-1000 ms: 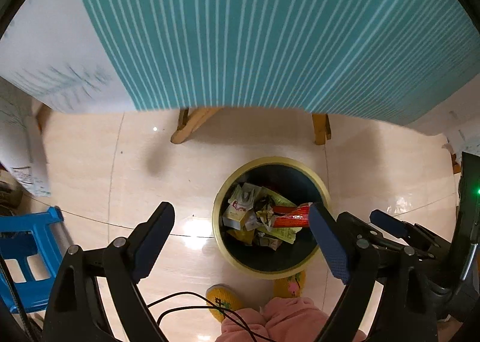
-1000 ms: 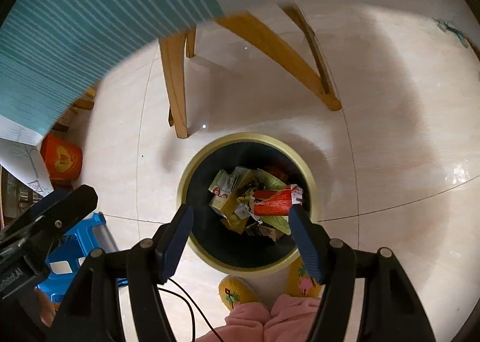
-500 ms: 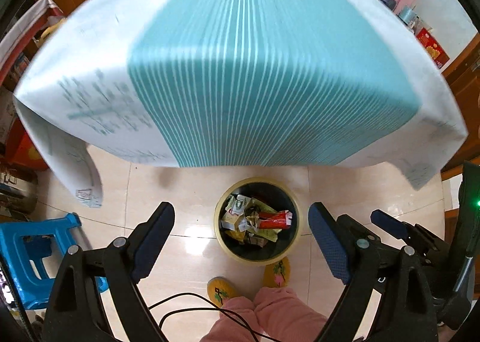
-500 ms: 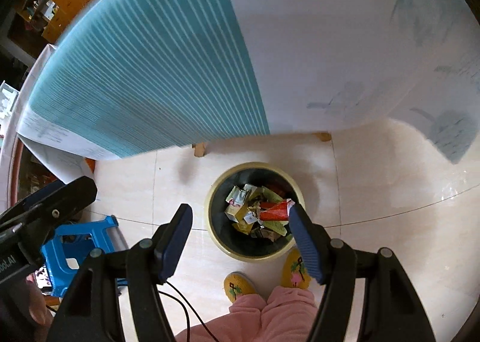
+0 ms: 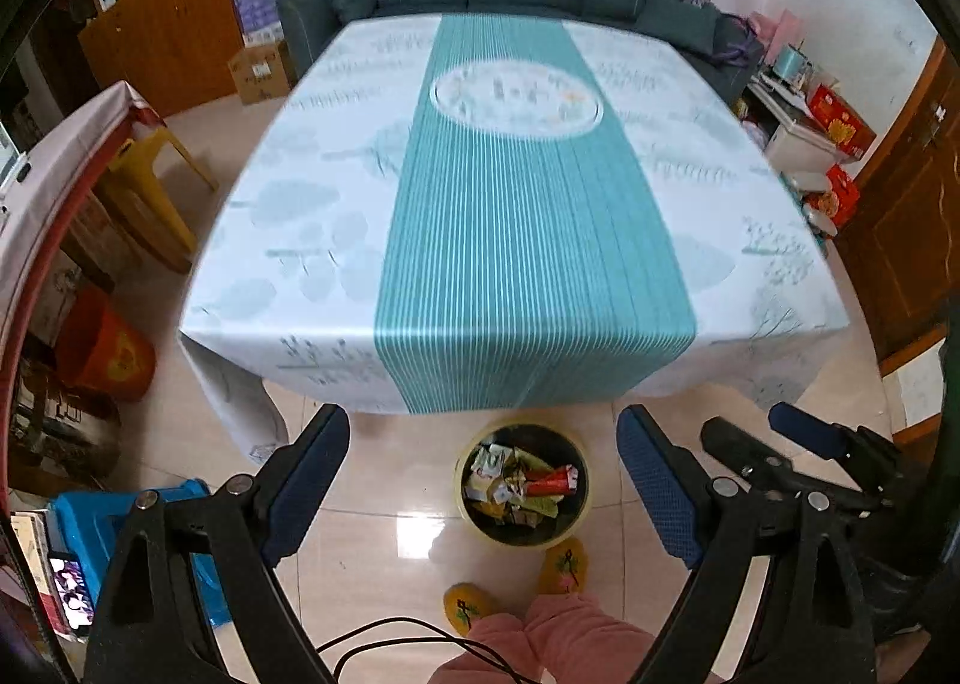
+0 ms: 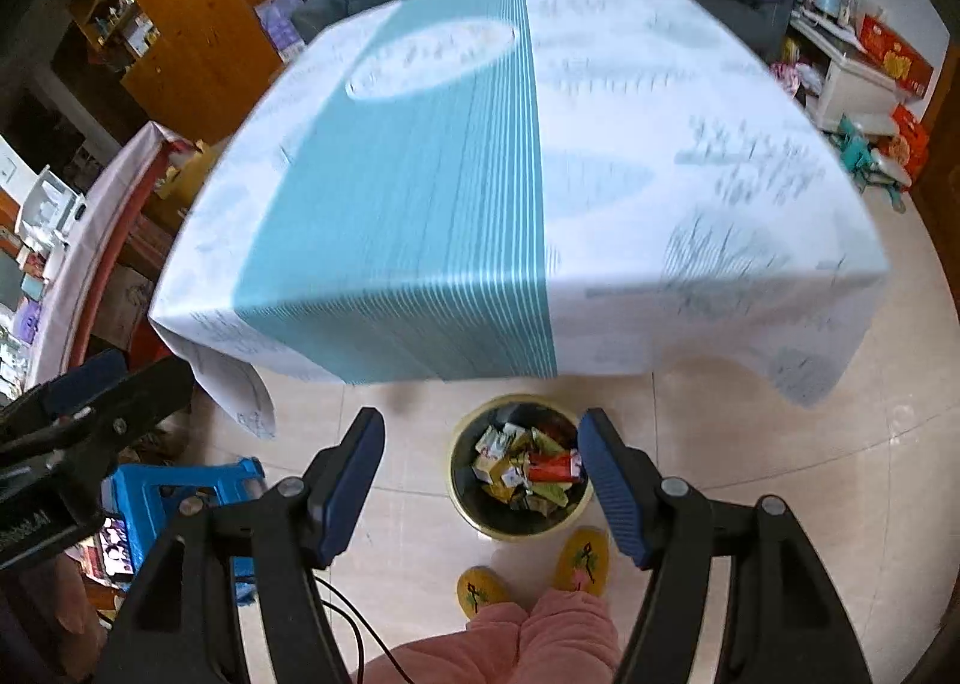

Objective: Collect trash

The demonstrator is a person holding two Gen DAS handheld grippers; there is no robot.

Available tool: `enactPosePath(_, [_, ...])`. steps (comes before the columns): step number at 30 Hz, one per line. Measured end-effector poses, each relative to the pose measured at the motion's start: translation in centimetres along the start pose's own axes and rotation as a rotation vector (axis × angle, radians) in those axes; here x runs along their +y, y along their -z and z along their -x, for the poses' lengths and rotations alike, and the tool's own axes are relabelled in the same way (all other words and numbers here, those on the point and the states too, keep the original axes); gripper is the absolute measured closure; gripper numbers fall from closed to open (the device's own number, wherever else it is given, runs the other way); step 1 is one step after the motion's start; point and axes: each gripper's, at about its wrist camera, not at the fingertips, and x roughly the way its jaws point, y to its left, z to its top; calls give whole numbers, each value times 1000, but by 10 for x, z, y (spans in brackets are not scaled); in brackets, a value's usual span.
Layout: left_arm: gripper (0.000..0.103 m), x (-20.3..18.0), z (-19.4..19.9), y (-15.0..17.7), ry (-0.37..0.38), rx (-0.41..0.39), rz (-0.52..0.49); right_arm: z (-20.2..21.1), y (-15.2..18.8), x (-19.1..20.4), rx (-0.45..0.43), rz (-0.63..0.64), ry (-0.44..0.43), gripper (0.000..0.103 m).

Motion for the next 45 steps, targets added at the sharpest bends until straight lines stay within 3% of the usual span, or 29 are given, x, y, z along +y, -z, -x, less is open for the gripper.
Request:
enactPosePath(9, [14,3,53,-27,-16,-73,25,70,-34,9,-92,-5,17,35])
enactPosePath(20, [14,-16,97,-50,-63,-172,-9,117,-55,18,-168,-3,16,35])
enactPosePath(45, [14,-24,105,-55,-88,-201,-39,137,-65,30,-245,36,58,35])
